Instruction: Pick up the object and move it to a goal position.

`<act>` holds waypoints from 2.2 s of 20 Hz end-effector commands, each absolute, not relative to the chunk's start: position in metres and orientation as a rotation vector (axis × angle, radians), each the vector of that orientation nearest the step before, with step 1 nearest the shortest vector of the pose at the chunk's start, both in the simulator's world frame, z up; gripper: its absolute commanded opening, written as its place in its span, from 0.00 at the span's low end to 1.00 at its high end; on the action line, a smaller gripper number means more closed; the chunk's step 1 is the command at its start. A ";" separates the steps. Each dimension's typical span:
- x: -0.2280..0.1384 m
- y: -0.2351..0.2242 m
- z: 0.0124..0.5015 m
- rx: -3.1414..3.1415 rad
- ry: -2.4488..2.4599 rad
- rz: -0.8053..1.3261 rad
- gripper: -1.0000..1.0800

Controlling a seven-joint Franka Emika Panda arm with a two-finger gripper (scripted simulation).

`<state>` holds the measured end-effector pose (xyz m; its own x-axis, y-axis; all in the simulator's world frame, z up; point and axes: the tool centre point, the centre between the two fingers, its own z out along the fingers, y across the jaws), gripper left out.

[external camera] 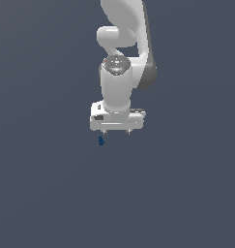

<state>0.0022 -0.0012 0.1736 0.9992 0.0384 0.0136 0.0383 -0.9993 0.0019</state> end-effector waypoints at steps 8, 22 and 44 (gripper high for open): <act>0.003 -0.001 0.175 3.139 0.087 0.025 0.96; -0.009 -0.030 0.149 3.116 0.364 0.017 0.96; -0.044 -0.083 0.096 2.995 0.945 0.001 0.96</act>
